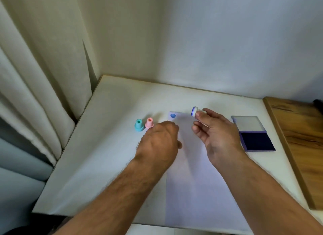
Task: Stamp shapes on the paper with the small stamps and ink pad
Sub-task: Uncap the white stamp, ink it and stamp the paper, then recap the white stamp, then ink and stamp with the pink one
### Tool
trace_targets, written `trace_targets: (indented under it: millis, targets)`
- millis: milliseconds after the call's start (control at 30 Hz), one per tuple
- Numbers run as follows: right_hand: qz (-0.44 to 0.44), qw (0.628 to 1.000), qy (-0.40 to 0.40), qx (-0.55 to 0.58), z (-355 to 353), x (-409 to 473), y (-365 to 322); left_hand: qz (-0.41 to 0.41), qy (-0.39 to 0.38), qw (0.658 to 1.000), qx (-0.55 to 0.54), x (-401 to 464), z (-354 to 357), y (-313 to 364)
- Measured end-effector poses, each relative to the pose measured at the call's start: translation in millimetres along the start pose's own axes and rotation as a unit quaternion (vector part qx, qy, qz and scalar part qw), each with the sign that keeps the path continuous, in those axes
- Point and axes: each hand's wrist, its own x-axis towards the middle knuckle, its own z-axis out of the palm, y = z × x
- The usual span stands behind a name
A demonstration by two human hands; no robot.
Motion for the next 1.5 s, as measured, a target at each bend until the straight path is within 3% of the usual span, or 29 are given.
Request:
trace_targets:
  millis: [100,200,467,667,1200,1300,1500]
  targets:
    - [0.02,1.0,-0.01,0.01,-13.9,-18.6,-3.6,-0.007,0.062,0.998,-0.006,-11.2,-14.1,-5.9]
    - [0.043,0.999,-0.027,-0.006,-24.7,-30.1,0.8,-0.059,0.072,0.995,-0.039,-15.6,-24.6,-17.3]
    - [0.068,0.995,-0.06,-0.042,-24.0,-14.9,20.6,-0.097,0.025,0.995,0.02,-14.7,-26.2,-33.5]
    - [0.073,0.99,-0.096,-0.073,-21.5,-8.2,32.4,-0.084,-0.016,0.988,0.13,-7.5,-13.0,-28.6]
    - [0.042,0.989,-0.113,-0.088,-13.8,2.7,32.4,-0.062,0.007,0.988,0.14,4.1,-0.8,-19.1]
    - [0.03,0.991,-0.1,-0.084,-13.6,6.1,29.9,-0.052,0.012,0.994,0.098,2.6,-2.7,-17.9]
    - [0.035,0.995,-0.073,-0.053,-14.2,10.2,21.9,-0.071,0.006,0.993,-0.092,3.1,-19.2,-7.7]
